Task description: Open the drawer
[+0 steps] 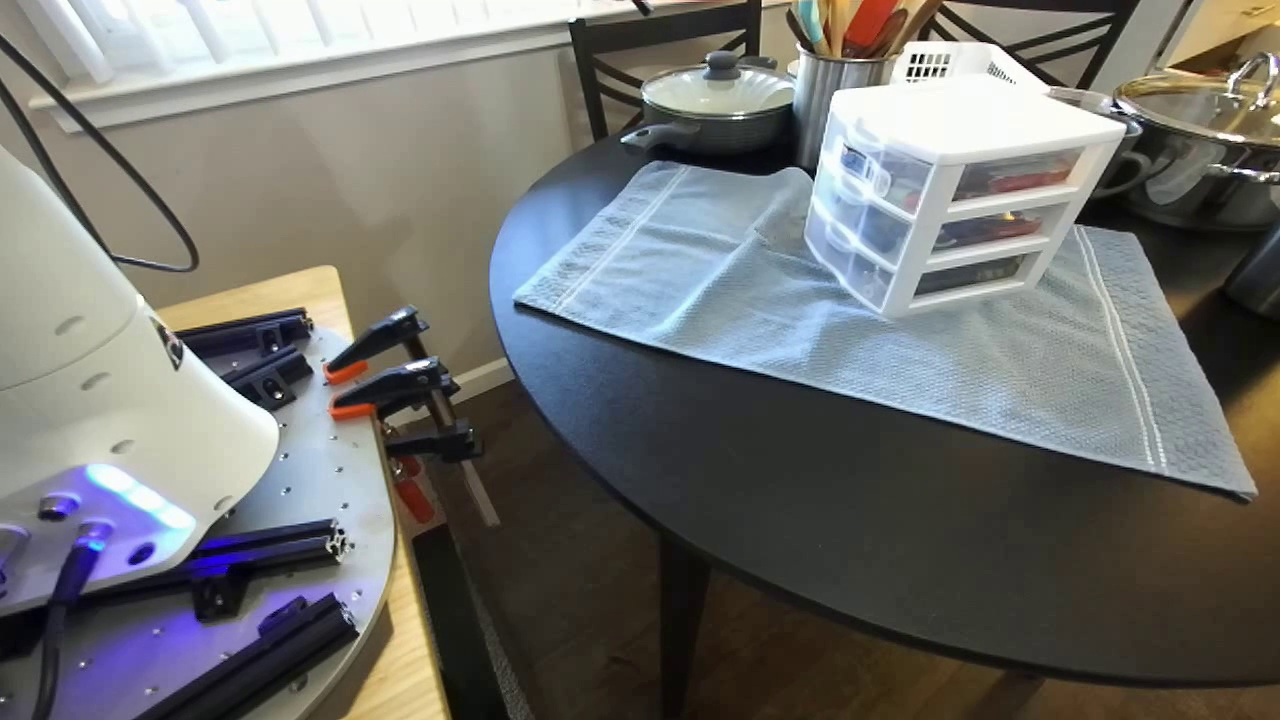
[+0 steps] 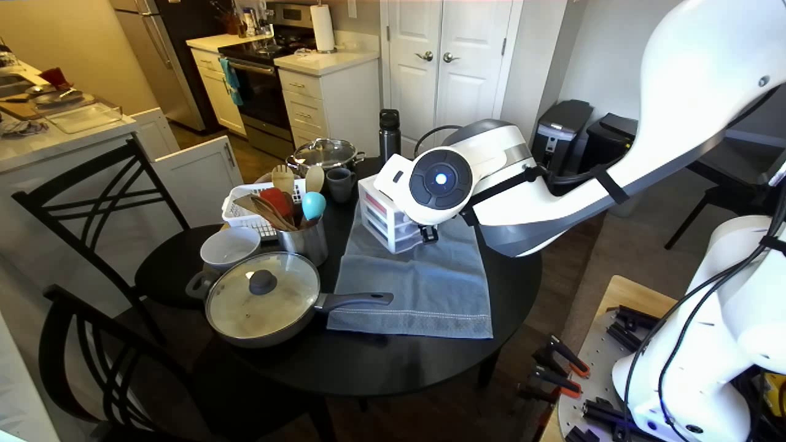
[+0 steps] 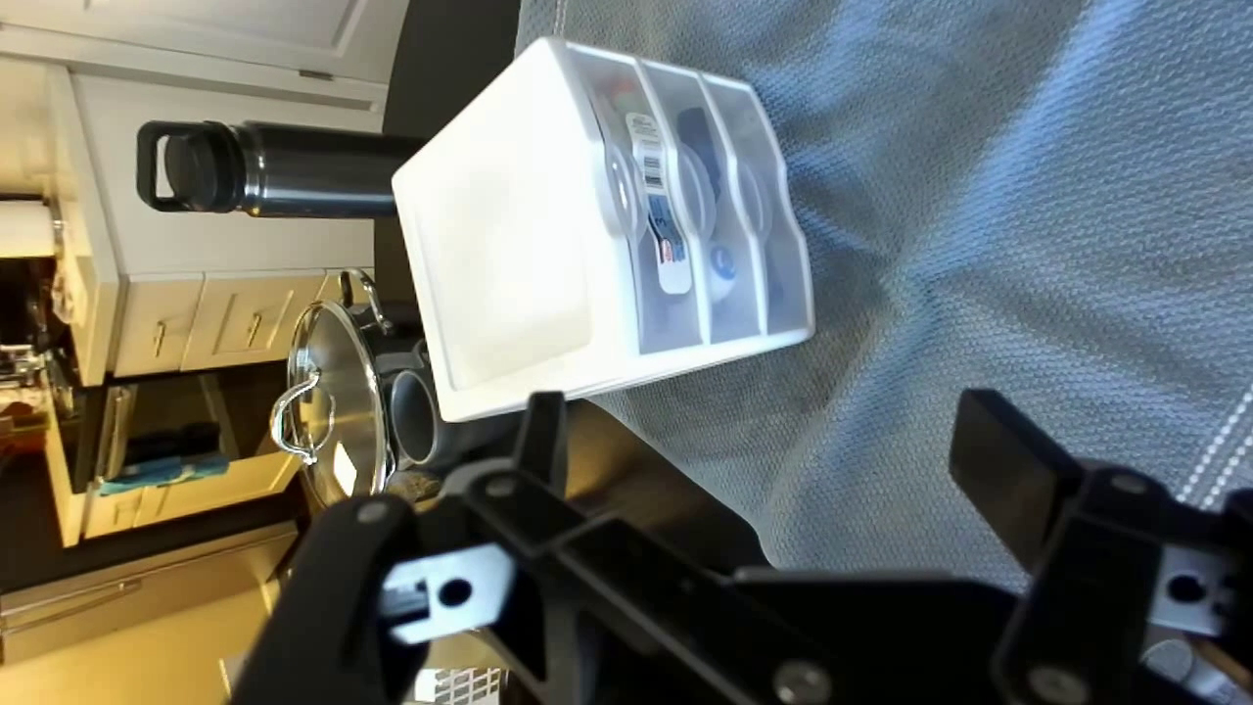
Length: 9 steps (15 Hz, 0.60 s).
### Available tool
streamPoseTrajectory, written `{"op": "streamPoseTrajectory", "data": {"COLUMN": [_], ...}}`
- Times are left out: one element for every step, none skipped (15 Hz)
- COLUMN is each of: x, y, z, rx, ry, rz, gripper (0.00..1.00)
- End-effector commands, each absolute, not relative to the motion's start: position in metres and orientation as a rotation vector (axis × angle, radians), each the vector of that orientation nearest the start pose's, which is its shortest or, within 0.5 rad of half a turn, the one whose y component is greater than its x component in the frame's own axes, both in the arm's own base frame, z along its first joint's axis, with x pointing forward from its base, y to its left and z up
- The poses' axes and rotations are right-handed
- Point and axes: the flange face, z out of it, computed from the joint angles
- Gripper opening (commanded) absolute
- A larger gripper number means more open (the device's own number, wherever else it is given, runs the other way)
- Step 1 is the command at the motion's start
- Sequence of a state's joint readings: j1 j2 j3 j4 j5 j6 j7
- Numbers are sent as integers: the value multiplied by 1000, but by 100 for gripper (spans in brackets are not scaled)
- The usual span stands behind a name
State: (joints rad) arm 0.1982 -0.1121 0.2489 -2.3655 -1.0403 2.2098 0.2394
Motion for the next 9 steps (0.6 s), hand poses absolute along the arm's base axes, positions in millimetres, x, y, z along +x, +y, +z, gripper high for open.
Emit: {"op": "streamPoseTrajectory", "data": {"x": [455, 448, 446, 445, 444, 441, 439, 434, 431], "y": [186, 190, 192, 196, 199, 203, 206, 208, 211], "z": [380, 382, 380, 375, 371, 362, 356, 347, 338], "rx": [2101, 2051, 2027, 1982, 1957, 1943, 1931, 1931, 1927], "ry": [998, 974, 957, 935, 919, 911, 903, 907, 914], "rz": [284, 340, 361, 415, 447, 488, 515, 532, 545], "gripper": [100, 100, 100, 100, 100, 100, 100, 100, 100]}}
